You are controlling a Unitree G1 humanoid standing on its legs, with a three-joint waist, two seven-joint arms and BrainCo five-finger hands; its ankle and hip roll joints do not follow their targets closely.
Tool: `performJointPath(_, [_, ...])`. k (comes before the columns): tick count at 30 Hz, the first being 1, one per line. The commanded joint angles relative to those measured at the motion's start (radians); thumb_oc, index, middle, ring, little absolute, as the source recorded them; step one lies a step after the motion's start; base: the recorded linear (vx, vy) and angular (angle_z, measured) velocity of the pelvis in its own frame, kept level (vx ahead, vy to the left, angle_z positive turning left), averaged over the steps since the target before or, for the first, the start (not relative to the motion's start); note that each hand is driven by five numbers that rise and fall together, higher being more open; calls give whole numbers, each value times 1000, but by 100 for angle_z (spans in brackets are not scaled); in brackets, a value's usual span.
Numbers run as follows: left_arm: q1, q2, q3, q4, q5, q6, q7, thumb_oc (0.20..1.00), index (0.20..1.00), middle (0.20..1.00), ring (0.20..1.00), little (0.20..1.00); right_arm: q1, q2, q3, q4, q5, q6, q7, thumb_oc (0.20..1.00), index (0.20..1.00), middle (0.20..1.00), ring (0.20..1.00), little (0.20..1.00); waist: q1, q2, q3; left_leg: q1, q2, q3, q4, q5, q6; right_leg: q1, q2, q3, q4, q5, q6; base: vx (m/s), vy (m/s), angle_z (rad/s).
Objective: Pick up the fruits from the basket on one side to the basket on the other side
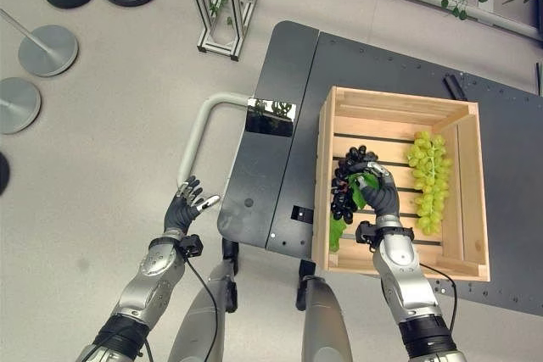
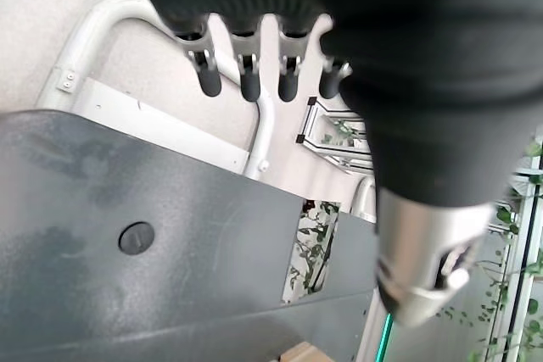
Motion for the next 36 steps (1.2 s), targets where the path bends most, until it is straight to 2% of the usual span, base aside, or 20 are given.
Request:
performJointPath(1, [3,1,-14,-69,50,-25,-15,1000,1000,1000,1000,1000,-38,-46,-72,-147,49,-95,13,200,200,200,200,200,-32,3,-78,3,6,-47,109,-184,-17,-4,-35,55,-154,98,57,0,0,0])
performJointPath(14, [-15,35,-25,-98,116,-15,-52,1000,1000,1000,1000,1000,-112,-117,-85,-234,98,-85,65,200,200,200,200,200,-29,-1,-99,19,9,-51,120,-198,-19,14,-33,56,-146,86,57,0,0,0])
performJointPath(17, [-54,53,-58,-133,109,-9,-78,1000,1000,1000,1000,1000,-171,-154,-41,-224,90,-54,84,200,200,200,200,200,-25,-3,-108,28,11,-51,121,-199,-20,23,-31,57,-146,86,57,0,0,0])
performJointPath(26, [-164,65,-159,-165,76,7,-124,1000,1000,1000,1000,1000,-267,-171,57,-178,105,3,114,200,200,200,200,200,-26,-8,-134,50,14,-56,119,-202,-23,44,-30,51,-144,82,56,0,0,0])
performJointPath(33, [-249,46,-215,-117,120,0,-99,1000,1000,1000,1000,1000,-326,-148,124,-124,139,12,117,200,200,200,200,200,-28,-8,-149,59,14,-56,130,-211,-22,52,-32,54,-132,76,55,0,0,0])
performJointPath(36, [-287,35,-247,-86,181,-7,-77,1000,1000,1000,1000,1000,-349,-132,160,-111,168,7,122,200,200,200,200,200,-29,-8,-158,61,15,-56,135,-214,-24,55,-31,54,-128,72,54,0,0,0])
